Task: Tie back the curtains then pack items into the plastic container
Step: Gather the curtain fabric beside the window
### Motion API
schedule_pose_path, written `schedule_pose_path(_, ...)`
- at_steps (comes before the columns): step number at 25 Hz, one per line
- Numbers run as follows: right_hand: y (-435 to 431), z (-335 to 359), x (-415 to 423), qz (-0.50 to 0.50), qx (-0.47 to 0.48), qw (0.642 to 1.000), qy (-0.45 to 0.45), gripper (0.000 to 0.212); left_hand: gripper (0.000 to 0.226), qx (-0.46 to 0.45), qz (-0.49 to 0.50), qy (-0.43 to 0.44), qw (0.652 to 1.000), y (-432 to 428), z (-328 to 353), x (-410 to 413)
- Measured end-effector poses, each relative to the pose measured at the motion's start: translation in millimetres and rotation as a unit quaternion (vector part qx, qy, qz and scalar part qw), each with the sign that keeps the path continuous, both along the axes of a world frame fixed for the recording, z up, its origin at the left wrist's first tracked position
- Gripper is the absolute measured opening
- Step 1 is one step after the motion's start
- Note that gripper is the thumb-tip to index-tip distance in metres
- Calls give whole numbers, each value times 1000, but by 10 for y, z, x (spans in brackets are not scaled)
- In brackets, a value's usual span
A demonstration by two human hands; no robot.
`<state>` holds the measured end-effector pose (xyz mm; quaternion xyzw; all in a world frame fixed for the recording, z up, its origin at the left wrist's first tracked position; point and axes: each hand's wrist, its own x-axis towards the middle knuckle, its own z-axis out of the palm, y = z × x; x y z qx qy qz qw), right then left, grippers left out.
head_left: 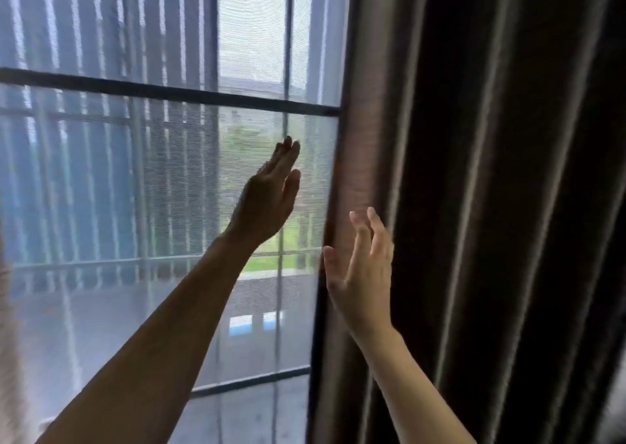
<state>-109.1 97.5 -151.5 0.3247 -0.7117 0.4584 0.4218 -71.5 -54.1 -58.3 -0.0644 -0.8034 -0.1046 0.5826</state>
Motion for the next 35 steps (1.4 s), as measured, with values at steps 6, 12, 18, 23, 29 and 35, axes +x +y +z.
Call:
schedule_pose_path(6,276,-238,-537,-144,-29,989,-34,70,58,19,-152,-24,988,600,36,-816)
schedule_pose_path(12,316,-513,-937,-158,-13,968,-196,65,76,-39,-137,-112,983,816,-15,-1418)
schedule_pose_path(18,523,-624,-1410,-292,-49,933,-204,68,73,-83,-167,-137,973,1077,18,-2027)
schedule_pose_path(23,815,-515,-1877,-273,-84,932,-224,98,76,-86,-208,-144,964,1402,123,-2592)
schedule_pose_path(29,1423,-433,-2595,-324,-150,920,-160,78,76,-95,-249,-123,956,2144,350,-3330)
schedule_pose_path(35,2372,-360,-3420,-395,-170,896,-110,73,77,-76,-280,-101,952,3152,556,-4155)
